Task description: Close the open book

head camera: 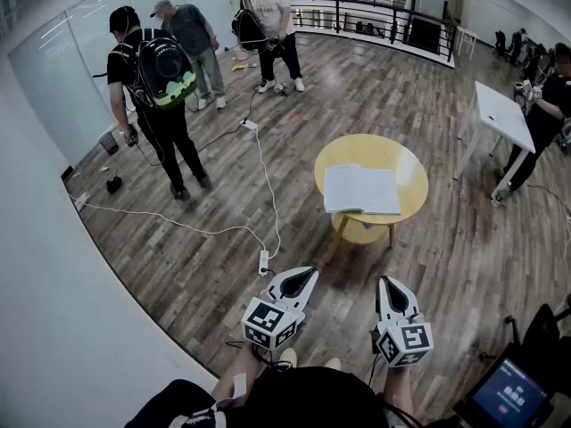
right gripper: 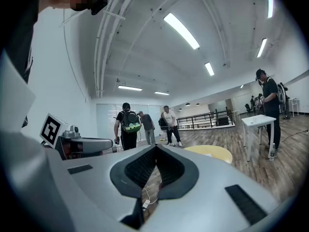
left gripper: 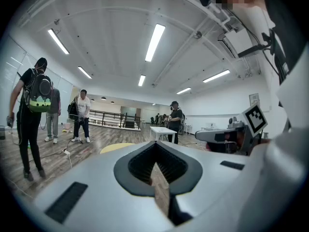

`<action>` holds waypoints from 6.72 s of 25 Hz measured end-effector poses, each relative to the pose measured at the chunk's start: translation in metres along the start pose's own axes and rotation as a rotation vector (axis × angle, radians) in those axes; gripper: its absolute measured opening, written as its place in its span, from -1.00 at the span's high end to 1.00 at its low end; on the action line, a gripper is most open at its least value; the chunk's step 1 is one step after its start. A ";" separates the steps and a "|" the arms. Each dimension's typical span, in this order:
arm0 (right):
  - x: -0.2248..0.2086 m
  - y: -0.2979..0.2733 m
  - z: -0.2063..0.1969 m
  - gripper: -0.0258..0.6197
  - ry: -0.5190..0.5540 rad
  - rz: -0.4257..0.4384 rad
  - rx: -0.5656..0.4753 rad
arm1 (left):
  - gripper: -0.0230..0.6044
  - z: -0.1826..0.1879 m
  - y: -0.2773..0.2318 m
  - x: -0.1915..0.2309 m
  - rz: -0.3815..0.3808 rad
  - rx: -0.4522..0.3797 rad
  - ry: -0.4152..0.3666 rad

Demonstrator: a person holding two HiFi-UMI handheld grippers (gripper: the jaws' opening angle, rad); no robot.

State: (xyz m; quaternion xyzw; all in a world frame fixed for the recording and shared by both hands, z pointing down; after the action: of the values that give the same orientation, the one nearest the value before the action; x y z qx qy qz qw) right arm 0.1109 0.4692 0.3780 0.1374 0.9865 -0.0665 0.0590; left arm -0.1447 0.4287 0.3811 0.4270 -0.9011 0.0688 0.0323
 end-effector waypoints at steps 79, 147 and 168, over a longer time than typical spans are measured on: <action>-0.091 -0.431 -0.003 0.91 -0.014 0.012 0.230 | 0.93 -0.010 -0.251 0.352 0.014 0.147 0.148; -0.054 -0.548 -0.221 0.25 0.169 -0.233 1.030 | 0.93 -0.064 -0.229 0.404 0.075 0.209 0.307; -0.042 -0.549 -0.215 0.55 0.295 -0.310 1.047 | 0.93 -0.066 -0.225 0.411 0.089 0.213 0.324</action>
State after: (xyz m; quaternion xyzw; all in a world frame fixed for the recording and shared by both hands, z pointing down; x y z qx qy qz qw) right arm -0.0229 -0.0338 0.6587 0.0098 0.8282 -0.5351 -0.1662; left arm -0.2307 -0.0164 0.5160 0.3711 -0.8896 0.2331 0.1285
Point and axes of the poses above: the fingertips, and each gripper's own axes: y backward along the fingers, x to its left, z out of its top, the point moved 10 cm from there along y, backward along the fingers, and after that the axes turned 7 degrees about -z, right-handed, at the moved point
